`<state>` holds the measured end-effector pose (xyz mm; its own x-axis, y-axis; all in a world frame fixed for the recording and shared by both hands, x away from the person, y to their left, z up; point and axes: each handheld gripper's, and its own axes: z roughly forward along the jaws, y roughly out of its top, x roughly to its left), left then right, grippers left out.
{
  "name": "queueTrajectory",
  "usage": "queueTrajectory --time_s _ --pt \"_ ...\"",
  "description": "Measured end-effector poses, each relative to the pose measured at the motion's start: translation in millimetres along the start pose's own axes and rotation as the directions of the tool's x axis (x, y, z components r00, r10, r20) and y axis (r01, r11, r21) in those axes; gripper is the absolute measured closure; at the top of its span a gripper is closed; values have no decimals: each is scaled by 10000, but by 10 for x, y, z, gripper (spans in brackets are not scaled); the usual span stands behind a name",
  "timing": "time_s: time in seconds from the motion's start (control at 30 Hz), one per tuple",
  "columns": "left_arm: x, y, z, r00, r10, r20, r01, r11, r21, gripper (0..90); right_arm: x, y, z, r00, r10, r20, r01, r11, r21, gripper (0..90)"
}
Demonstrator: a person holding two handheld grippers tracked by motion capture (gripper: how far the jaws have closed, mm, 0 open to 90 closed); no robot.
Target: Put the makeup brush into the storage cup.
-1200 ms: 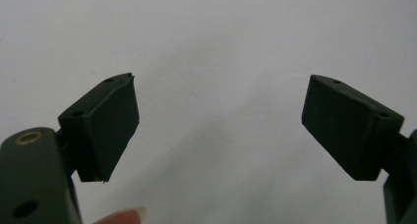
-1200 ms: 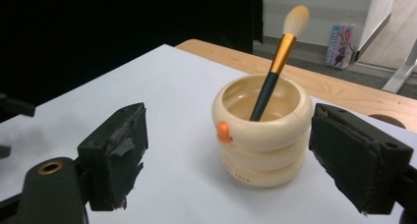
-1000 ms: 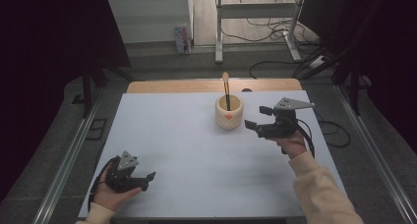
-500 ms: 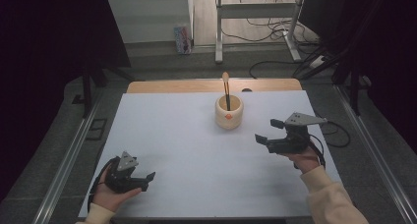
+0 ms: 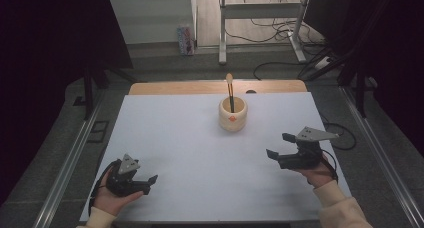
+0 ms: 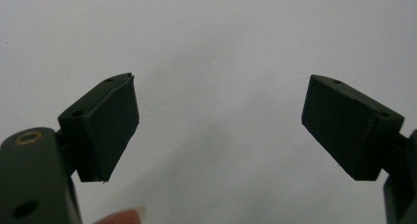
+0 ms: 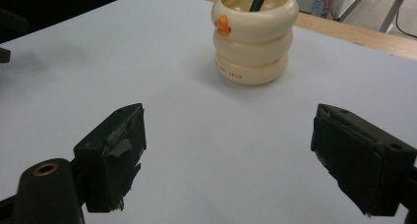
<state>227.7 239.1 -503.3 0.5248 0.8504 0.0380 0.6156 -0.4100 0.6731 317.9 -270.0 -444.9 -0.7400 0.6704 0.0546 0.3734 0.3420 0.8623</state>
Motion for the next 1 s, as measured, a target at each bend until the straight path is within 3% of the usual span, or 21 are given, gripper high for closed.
queueTrajectory --time_s 0.5,0.8,1.0 --pt "-7 4 6 10000 6 11 -6 10000 8 147 -2 -309 -191 9993 349 101 -353 9984 442 135" --pt "-2 5 10 9999 -66 104 66 10000 -17 144 -20 -501 -253 9986 411 332 -443 9937 1026 130" --pt "-4 11 12 9999 -103 128 103 9999 -32 143 -36 -514 -287 9978 430 508 -479 9939 997 130"
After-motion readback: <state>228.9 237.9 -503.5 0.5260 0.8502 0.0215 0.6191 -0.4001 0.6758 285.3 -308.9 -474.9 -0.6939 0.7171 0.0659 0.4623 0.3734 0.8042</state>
